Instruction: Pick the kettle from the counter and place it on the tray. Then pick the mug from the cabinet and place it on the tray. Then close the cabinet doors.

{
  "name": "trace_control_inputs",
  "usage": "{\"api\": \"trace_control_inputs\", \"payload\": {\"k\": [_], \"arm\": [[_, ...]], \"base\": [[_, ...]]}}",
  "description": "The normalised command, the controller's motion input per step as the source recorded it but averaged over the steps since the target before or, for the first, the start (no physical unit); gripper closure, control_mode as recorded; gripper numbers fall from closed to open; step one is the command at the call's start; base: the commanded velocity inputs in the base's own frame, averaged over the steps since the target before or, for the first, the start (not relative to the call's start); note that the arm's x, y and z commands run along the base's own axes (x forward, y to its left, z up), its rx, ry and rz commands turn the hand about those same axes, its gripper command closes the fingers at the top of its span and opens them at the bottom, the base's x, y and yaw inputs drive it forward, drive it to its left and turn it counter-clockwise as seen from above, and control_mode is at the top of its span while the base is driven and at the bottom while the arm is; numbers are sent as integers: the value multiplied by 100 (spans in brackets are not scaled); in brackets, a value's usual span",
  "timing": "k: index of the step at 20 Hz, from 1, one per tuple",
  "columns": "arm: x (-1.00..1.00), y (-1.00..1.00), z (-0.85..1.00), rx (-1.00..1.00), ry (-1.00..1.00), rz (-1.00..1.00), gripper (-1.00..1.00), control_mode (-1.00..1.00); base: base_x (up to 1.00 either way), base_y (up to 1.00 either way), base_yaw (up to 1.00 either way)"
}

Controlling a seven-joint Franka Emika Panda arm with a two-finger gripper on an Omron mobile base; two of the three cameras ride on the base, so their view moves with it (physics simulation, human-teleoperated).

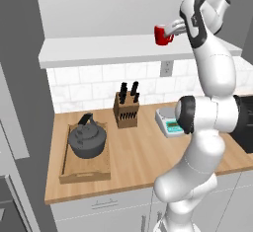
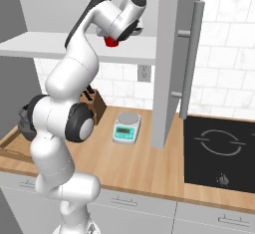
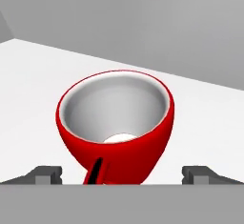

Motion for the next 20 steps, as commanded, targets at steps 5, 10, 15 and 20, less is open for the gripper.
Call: {"api": "trace_control_inputs", "payload": {"k": [5, 10, 15, 20], "arm": [[-2, 1, 0, 0, -1, 0, 100, -100], [0, 0, -1, 0, -3, 0, 100, -100], [-8, 0, -6, 0, 0, 0, 100, -100], [-62, 13, 0, 0, -9, 0, 100, -100]], "base": [[0, 0, 0], [0, 0, 0], [0, 0, 0], [0, 0, 0]]}}
